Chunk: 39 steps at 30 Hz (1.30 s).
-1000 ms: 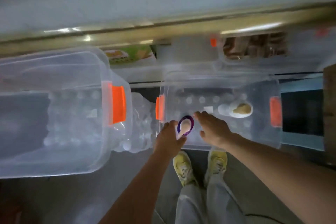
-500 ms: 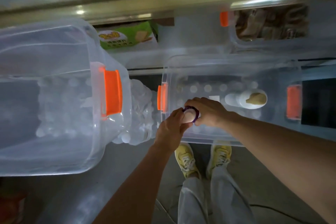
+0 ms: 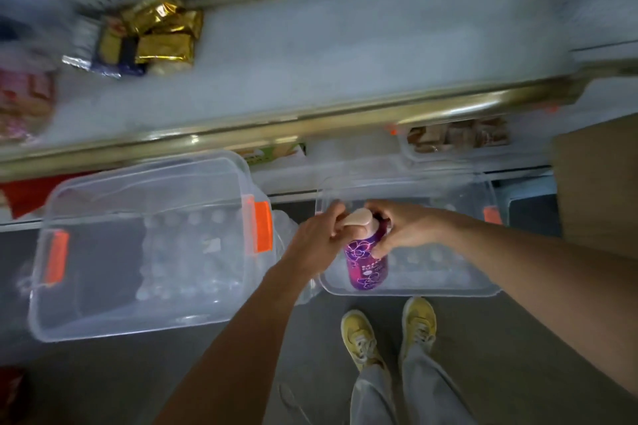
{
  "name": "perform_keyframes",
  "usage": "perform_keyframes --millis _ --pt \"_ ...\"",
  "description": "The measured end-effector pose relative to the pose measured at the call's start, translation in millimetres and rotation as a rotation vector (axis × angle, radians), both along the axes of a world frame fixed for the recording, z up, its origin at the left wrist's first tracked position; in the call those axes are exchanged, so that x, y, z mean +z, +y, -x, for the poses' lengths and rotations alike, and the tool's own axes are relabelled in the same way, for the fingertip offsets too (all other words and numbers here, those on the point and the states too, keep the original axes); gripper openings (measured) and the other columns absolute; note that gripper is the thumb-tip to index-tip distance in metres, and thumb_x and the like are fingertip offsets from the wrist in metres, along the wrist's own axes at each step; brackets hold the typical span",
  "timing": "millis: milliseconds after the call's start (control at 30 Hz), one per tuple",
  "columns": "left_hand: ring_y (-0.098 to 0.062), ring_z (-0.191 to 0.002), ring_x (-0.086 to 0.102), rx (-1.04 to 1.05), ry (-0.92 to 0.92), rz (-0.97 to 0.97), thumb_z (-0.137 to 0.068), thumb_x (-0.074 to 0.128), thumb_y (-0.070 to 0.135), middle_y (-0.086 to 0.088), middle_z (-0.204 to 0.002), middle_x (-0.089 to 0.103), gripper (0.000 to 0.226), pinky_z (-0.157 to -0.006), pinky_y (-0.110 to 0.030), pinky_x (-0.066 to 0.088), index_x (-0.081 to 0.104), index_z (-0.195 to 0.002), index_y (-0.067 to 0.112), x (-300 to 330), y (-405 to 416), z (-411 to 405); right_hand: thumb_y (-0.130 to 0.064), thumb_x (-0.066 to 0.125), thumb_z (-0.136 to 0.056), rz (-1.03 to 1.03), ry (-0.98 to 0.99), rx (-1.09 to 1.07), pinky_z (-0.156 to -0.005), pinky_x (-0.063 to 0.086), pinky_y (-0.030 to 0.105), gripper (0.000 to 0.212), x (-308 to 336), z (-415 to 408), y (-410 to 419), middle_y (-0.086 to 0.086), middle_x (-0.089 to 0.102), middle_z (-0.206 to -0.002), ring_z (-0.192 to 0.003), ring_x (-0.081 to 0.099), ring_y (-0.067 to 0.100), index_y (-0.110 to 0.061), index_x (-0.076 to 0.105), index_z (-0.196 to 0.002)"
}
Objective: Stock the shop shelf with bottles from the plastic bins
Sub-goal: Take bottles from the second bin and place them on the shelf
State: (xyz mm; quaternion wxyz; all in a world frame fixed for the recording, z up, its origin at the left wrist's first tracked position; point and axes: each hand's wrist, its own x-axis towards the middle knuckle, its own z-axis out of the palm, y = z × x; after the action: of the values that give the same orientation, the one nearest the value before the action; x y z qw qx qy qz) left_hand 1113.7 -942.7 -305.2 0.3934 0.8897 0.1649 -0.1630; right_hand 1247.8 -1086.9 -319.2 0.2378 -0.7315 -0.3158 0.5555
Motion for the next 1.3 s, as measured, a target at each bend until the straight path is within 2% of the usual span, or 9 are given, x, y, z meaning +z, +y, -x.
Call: perform_keyframes --millis 133,267,367,533,667,767,1067,1167,1300 --pt "-0.017 -0.089 0.063 0.15 -0.064 0.125 -0.087 0.068 0.035 0.004 -0.096 0.059 0.035 -0.072 -0.025 0.049 0.04 -0.103 0.022 52.3 5.2 -11.1 -0.006 0.084 -0.066 -0.063 0.064 -0.114 -0.096 0.052 0.043 0.061 58.4 -2.7 -5.6 -0.004 0.068 -0.116 -0.108 0.063 0.017 -0.021 0.059 -0.119" --pt "-0.023 -0.095 0.068 0.395 -0.087 0.401 -0.077 0.077 0.037 -0.003 -0.105 0.064 0.049 -0.079 -0.044 0.059 0.047 -0.113 0.021 104.9 1.2 -11.1 -0.011 0.085 -0.067 -0.123 0.008 -0.153 -0.092 0.054 0.035 0.059 120.5 -4.2 -14.0 -0.007 0.067 -0.115 -0.106 0.064 0.014 -0.023 0.057 -0.118" --pt "-0.022 -0.096 0.07 0.439 -0.041 0.528 -0.065 0.076 0.055 -0.006 -0.108 0.068 0.062 -0.084 -0.045 0.058 0.054 -0.112 0.023 133.8 -5.6 -5.6 -0.014 0.086 -0.066 -0.18 -0.027 -0.202 -0.087 0.054 0.029 0.063 167.5 -9.5 -20.8 -0.01 0.067 -0.113 -0.104 0.064 0.011 -0.025 0.057 -0.121" --pt "-0.009 -0.101 0.065 0.267 -0.025 0.501 -0.05 0.091 0.044 0.006 -0.115 0.064 0.086 -0.082 -0.025 0.054 0.051 -0.123 0.023 169.7 -24.6 6.2 -0.011 0.086 -0.068 -0.351 -0.047 -0.325 -0.092 0.055 0.048 0.06 250.0 -25.5 -30.9 0.003 0.07 -0.112 -0.103 0.068 0.022 -0.016 0.06 -0.121" --pt "-0.008 -0.103 0.062 0.267 -0.169 0.371 -0.046 0.09 0.043 0.011 -0.114 0.064 0.084 -0.09 -0.03 0.053 0.05 -0.118 0.032 198.0 -29.6 2.2 -0.018 0.083 -0.073 -0.441 -0.086 -0.371 -0.084 0.058 0.043 0.06 310.3 -32.4 -38.7 0.003 0.069 -0.115 -0.102 0.069 0.019 -0.02 0.056 -0.126" --pt "-0.004 -0.099 0.063 0.244 -0.262 0.364 -0.059 0.092 0.024 0.011 -0.112 0.061 0.075 -0.078 -0.021 0.055 0.045 -0.115 0.034 227.4 -29.4 -5.8 -0.025 0.08 -0.076 -0.477 -0.159 -0.407 -0.082 0.06 0.04 0.053 343.9 -32.7 -44.3 -0.001 0.068 -0.114 -0.1 0.069 0.015 -0.023 0.056 -0.123" --pt "-0.01 -0.093 0.067 0.116 -0.376 0.266 -0.05 0.082 0.059 0.009 -0.108 0.063 0.09 -0.079 -0.032 0.059 0.035 -0.124 0.041 295.3 -34.3 -19.8 -0.025 0.073 -0.083 -0.521 -0.368 -0.464 -0.07 0.062 0.039 0.049 415.7 -31.6 -53.8 0.002 0.061 -0.116 -0.099 0.066 0.018 -0.026 0.048 -0.125" --pt "-0.011 -0.092 0.068 0.092 -0.411 0.25 -0.055 0.086 0.054 0.01 -0.107 0.064 0.086 -0.08 -0.036 0.06 0.036 -0.124 0.043 309.7 -34.7 -31.1 -0.027 0.078 -0.079 -0.527 -0.435 -0.474 -0.069 0.062 0.04 0.052 433.9 -32.7 -57.9 -0.001 0.06 -0.113 -0.098 0.065 0.017 -0.025 0.048 -0.121" --pt "-0.006 -0.087 0.067 0.043 -0.456 0.199 -0.062 0.087 0.045 0.012 -0.104 0.064 0.077 -0.071 -0.024 0.058 0.035 -0.12 0.044 338.7 -40.8 -51.5 -0.02 0.082 -0.075 -0.571 -0.453 -0.548 -0.054 0.058 0.029 0.053 462.5 -39.4 -64.2 -0.004 0.061 -0.104 -0.089 0.067 0.015 -0.02 0.047 -0.115"
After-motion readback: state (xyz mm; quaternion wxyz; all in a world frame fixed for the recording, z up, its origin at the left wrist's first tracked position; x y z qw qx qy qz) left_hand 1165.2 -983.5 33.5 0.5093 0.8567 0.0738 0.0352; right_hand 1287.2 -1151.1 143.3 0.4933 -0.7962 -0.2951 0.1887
